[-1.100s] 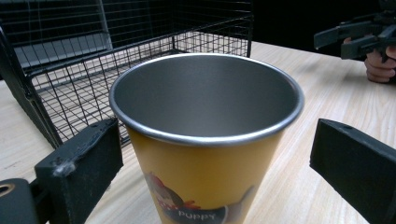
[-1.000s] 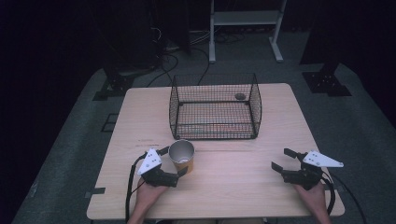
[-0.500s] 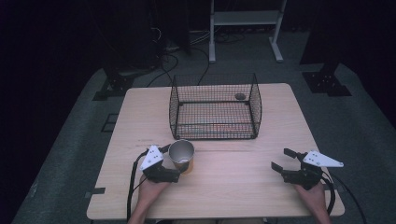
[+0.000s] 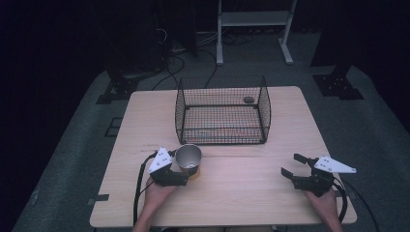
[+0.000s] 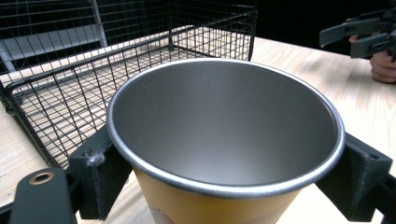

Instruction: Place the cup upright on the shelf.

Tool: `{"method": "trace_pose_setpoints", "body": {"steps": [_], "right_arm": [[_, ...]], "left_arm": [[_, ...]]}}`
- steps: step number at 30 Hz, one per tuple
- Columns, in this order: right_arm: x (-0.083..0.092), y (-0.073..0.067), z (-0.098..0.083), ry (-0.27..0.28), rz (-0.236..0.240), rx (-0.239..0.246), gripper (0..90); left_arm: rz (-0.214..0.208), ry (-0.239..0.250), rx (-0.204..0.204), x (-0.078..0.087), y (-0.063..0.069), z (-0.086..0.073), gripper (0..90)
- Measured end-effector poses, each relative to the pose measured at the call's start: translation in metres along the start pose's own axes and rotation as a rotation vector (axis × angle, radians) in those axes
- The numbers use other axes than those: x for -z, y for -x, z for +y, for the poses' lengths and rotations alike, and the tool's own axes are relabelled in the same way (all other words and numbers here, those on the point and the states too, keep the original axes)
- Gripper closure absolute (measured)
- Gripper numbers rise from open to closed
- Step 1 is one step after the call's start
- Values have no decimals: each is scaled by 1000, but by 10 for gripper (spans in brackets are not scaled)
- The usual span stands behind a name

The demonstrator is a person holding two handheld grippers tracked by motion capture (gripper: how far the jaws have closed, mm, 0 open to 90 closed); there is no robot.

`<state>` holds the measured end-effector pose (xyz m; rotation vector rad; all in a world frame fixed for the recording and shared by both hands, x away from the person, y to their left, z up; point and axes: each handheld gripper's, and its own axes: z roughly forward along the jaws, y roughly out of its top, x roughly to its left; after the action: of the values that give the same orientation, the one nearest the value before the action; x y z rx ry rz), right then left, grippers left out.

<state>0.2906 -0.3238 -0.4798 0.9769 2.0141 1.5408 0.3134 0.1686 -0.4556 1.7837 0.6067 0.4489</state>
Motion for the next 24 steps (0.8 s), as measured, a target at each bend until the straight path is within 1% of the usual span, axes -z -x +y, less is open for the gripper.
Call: {"method": "trace_pose_setpoints", "body": {"steps": [2, 5, 6, 7, 11, 16, 18, 21, 24], "right_arm": [[0, 0, 0, 0, 1, -3, 172], [0, 0, 0, 0, 1, -2, 172], [0, 0, 0, -1, 2, -1, 172], [0, 0, 0, -1, 2, -1, 172], [0, 1, 0, 0, 4, -4, 172], [0, 1, 0, 1, 8, -4, 172], [0, 1, 0, 0, 7, -4, 172], [0, 1, 0, 0, 8, -4, 172], [0, 1, 0, 1, 10, -3, 172]], "left_arm": [[-7, 0, 5, 0, 0, 2, 133], [-18, 1, 0, 0, 0, 8, 133], [-24, 9, -2, 0, 0, 13, 133], [-24, 9, -2, 0, 0, 13, 133], [-34, 17, -13, -2, 0, 25, 134], [-54, 29, -20, -6, -1, 37, 134], [-65, 37, -16, -7, -2, 41, 134], [-76, 35, -12, -9, -4, 48, 134], [-80, 38, -23, -11, -4, 55, 134]]}}
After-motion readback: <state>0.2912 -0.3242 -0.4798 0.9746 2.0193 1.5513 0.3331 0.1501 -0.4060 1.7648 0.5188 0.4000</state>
